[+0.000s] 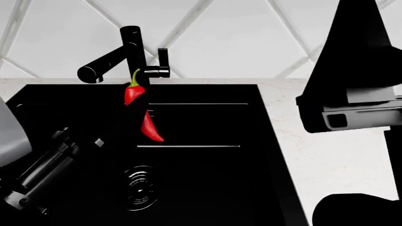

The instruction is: Pick the chili pepper, brussel sprout from the counter and place them in the cabinet. Then close the cabinet.

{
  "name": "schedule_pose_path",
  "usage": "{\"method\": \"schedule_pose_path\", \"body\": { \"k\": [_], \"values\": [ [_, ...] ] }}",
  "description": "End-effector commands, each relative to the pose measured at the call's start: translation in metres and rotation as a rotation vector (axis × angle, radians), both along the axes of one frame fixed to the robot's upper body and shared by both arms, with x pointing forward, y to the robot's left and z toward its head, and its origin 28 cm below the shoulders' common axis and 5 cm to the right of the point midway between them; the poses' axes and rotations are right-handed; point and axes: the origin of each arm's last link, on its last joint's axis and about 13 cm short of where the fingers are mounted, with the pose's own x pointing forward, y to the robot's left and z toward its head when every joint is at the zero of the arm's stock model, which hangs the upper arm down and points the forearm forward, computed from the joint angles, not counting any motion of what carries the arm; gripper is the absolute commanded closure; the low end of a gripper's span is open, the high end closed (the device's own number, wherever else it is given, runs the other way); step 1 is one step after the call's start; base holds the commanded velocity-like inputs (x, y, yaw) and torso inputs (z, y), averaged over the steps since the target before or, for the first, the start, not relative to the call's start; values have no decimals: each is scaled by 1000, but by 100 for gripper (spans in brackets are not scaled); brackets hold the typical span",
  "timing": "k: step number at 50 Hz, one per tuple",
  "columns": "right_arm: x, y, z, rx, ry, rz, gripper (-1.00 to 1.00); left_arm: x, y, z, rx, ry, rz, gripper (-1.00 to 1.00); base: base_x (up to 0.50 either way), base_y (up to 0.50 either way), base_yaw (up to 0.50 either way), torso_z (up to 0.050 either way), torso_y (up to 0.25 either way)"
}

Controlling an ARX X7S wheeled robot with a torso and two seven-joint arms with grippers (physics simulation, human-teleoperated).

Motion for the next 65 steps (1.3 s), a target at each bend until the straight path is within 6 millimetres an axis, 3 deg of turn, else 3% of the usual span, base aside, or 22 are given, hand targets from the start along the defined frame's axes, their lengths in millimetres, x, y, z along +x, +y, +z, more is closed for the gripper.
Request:
{"method": "schedule_pose_path", "body": {
  "k": [1, 23, 65],
  "values": [
    [8, 0, 8, 13, 98, -5, -100, 0, 0, 0, -7, 5, 0, 100, 0, 0, 0, 0, 0],
    [29, -6, -11, -31, 262, -70, -100, 7, -1, 11, -19, -17, 11, 100, 0, 0, 0, 0, 0],
    [-1, -8, -1, -94, 259, -112, -100, 6, -2, 14, -21, -28, 8, 100, 0, 0, 0, 0, 0]
  ]
}}
